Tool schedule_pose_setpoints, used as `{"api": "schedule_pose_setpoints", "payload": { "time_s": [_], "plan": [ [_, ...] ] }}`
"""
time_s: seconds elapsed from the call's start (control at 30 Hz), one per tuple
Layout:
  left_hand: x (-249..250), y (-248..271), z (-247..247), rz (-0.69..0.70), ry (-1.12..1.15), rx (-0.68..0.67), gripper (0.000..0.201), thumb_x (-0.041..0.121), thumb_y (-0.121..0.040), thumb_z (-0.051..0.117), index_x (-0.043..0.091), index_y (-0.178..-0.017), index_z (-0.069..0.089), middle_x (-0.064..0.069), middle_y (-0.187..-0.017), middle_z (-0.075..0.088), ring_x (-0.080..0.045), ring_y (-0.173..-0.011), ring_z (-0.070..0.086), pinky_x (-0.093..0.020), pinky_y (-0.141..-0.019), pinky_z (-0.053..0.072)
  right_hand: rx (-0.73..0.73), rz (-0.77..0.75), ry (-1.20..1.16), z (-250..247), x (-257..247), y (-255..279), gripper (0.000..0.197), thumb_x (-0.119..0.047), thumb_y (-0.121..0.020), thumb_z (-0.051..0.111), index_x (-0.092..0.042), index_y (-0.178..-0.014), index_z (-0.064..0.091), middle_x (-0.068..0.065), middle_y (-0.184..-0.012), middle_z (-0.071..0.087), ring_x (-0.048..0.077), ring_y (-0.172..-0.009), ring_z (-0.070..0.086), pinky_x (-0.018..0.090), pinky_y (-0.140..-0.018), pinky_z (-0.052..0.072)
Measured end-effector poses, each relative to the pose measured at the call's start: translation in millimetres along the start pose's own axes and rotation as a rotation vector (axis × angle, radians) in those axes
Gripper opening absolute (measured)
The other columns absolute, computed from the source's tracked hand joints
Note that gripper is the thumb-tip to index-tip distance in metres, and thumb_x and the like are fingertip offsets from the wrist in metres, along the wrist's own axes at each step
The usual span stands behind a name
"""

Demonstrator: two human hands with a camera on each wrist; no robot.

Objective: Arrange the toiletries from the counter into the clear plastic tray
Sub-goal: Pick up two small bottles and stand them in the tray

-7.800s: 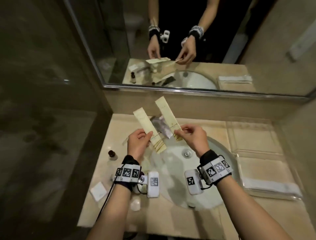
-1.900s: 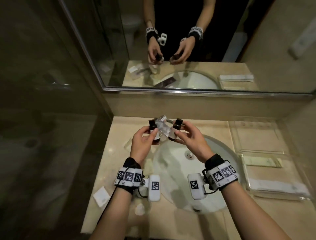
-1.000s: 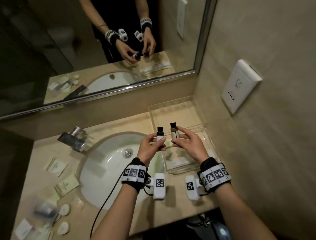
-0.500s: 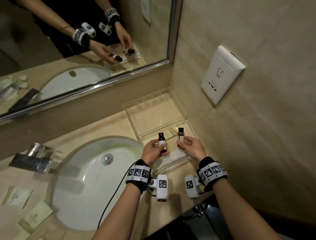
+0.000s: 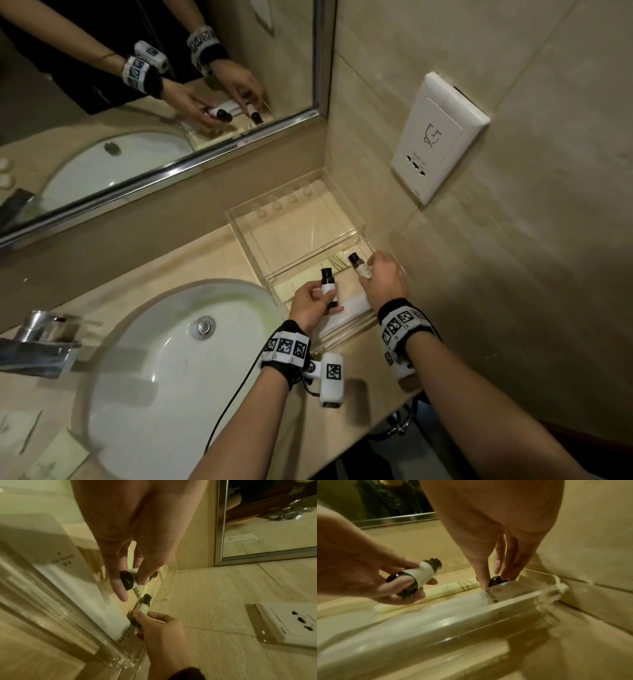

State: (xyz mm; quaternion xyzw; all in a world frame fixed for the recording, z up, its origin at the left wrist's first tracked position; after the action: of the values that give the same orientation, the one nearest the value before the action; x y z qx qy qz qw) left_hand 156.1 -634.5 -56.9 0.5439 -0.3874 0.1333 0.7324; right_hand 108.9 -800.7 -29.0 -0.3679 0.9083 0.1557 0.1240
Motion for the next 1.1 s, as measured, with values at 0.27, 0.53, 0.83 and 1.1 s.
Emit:
{"api": "schedule_pose_setpoints", "payload": {
  "time_s": [0.27,0.53,0.83,1.1],
  "plan": [
    [3,-18,3,-0.022,-0.174,0.066,0.043,0.014,-0.086,0.068,0.003,-0.124,0.051,-0.010,-0.090,0.059,-0.015,-0.062,0.062,-0.024,-0.060,0.059,0.094,-0.062,-0.041,1,-4,5,0.026,-0.030,-0.091,0.063,-0.011,-0.107,0.056,0.006,-0.109,0.059,0.020,-0.097,0.059,0.029,-0.081,0.047],
    [11,-40,28,0.053,-0.362,0.160,0.036,0.024,-0.076,0.076,0.015,-0.101,0.052,-0.003,-0.083,0.064,-0.027,-0.086,0.067,-0.041,-0.084,0.056,0.075,-0.060,-0.086,-1,-1,0,0.026,-0.012,-0.087,0.067,-0.009,-0.109,0.054,0.008,-0.113,0.057,0.023,-0.095,0.061,0.031,-0.078,0.051],
    [12,-46,54,0.151,-0.436,0.203,0.025,0.015,-0.079,0.074,0.011,-0.090,0.051,0.004,-0.070,0.054,-0.013,-0.065,0.052,-0.029,-0.071,0.045,-0.002,-0.056,-0.075,3,12,-2,0.028,-0.005,-0.090,0.062,-0.014,-0.115,0.054,0.001,-0.120,0.055,0.017,-0.095,0.061,0.030,-0.081,0.056],
    [16,-48,60,0.123,-0.419,0.242,0.024,0.012,-0.078,0.074,0.012,-0.090,0.053,0.003,-0.069,0.058,-0.022,-0.076,0.063,-0.033,-0.081,0.054,-0.028,-0.075,0.014,5,20,2,0.041,-0.002,-0.086,0.067,-0.014,-0.122,0.053,0.000,-0.125,0.052,0.016,-0.097,0.062,0.027,-0.083,0.056]
  ]
}}
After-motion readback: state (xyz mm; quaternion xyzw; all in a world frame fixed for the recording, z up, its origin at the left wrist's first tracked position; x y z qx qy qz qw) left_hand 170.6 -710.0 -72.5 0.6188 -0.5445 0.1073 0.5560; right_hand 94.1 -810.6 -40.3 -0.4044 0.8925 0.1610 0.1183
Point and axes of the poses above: each hand's wrist, its own y-axis away from the middle knuckle, its own z-axis out of the palm, x = y × z, the point moved 6 cm from there along -y, towards the middle knuckle
